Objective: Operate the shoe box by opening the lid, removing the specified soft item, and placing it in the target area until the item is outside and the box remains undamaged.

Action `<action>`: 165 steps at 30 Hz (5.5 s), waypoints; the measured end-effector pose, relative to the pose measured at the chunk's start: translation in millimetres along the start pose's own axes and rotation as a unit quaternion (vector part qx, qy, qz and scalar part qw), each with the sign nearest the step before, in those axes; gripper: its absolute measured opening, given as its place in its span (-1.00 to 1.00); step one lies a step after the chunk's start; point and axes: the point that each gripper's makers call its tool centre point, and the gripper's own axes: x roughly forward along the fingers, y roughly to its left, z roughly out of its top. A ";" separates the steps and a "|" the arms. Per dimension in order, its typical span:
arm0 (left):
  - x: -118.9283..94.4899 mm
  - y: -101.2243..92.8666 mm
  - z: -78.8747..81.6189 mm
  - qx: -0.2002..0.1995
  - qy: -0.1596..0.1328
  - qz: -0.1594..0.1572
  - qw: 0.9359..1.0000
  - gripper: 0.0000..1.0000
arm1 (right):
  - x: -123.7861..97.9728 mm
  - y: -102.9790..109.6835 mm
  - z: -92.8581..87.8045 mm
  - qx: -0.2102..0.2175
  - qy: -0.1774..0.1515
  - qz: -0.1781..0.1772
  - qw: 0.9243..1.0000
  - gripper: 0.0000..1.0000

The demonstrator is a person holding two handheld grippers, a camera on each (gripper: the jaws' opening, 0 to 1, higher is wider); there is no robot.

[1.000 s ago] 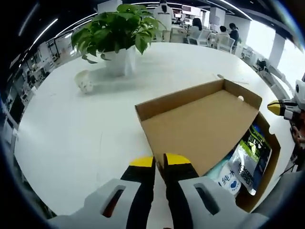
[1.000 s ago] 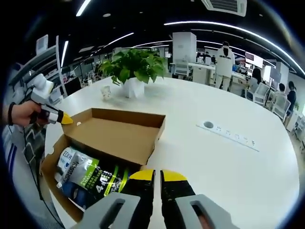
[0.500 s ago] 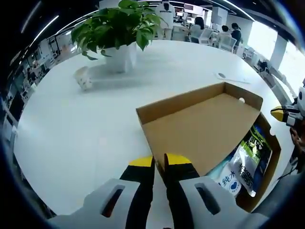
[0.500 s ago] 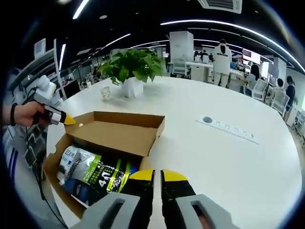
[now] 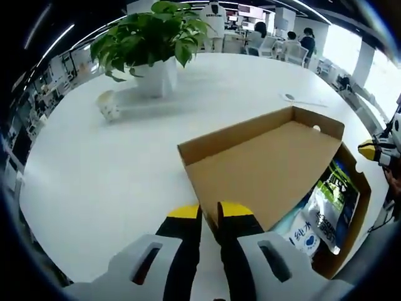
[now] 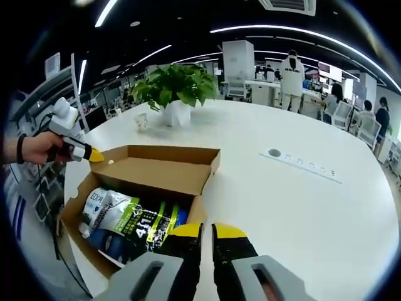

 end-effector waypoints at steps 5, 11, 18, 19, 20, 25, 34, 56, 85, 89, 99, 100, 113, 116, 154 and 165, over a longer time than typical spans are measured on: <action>-0.8 0.1 -1.8 0.011 0.000 0.003 1.000 -0.73 | -3.6 1.1 -3.2 0.000 -0.002 0.000 1.000 -0.99; -6.0 4.7 -3.8 0.011 -0.008 0.008 1.000 -0.58 | -9.8 0.1 -6.3 0.006 -0.006 -0.001 1.000 -0.99; -18.4 6.7 -1.9 0.020 -0.025 0.014 0.999 -0.52 | -15.9 4.7 -6.3 0.014 -0.016 0.009 1.000 -0.92; -20.3 7.5 -1.9 0.020 -0.026 0.015 0.999 -0.52 | -16.9 5.4 -5.4 0.014 -0.018 0.011 1.000 -0.90; -24.2 8.3 -1.4 0.019 -0.031 0.017 0.999 -0.52 | -17.9 6.2 -4.8 0.013 -0.020 0.013 1.000 -0.88; -35.6 11.9 1.4 0.011 -0.048 0.022 0.999 -0.50 | -23.3 10.2 -5.4 0.007 -0.025 0.027 0.999 -0.75; -60.0 1.7 11.3 -0.012 -0.103 -0.001 0.995 -0.33 | -33.5 14.7 -2.8 -0.011 -0.046 0.040 0.998 -0.38; -77.0 -102.0 -29.3 -0.014 -0.082 -0.095 0.992 -0.15 | -41.3 71.5 -11.1 -0.027 -0.011 0.135 0.990 -0.01; -45.7 -146.0 -74.3 -0.078 -0.017 -0.141 0.987 -0.31 | -29.9 97.6 -29.4 -0.010 0.011 0.157 0.988 -0.07; -39.9 -152.2 -80.9 -0.101 -0.002 -0.150 0.984 -0.33 | -31.0 98.7 -31.7 -0.011 0.013 0.157 0.987 -0.07; -26.9 -163.7 -87.0 -0.142 0.025 -0.160 0.977 -0.55 | -32.8 95.9 -34.3 -0.008 0.017 0.151 0.988 -0.07; -26.6 -164.9 -85.5 -0.150 0.024 -0.164 0.975 -0.56 | -32.8 95.4 -34.5 -0.009 0.018 0.150 0.989 -0.08; -21.0 -160.7 -84.5 -0.184 0.030 -0.160 0.969 -0.95 | -23.3 94.1 -35.5 -0.002 0.037 0.142 0.989 -0.13; -22.4 -155.3 -86.8 -0.187 0.031 -0.157 0.969 -0.97 | -19.1 93.6 -35.7 -0.005 0.044 0.140 0.989 -0.14; -28.5 -150.6 -87.9 -0.170 0.027 -0.165 0.971 -0.99 | 14.0 88.9 -51.5 0.014 0.115 0.116 0.987 -0.66; -32.1 -151.3 -84.7 -0.167 0.022 -0.168 0.971 -1.00 | 10.8 85.0 -50.0 0.050 0.093 0.104 0.989 -1.00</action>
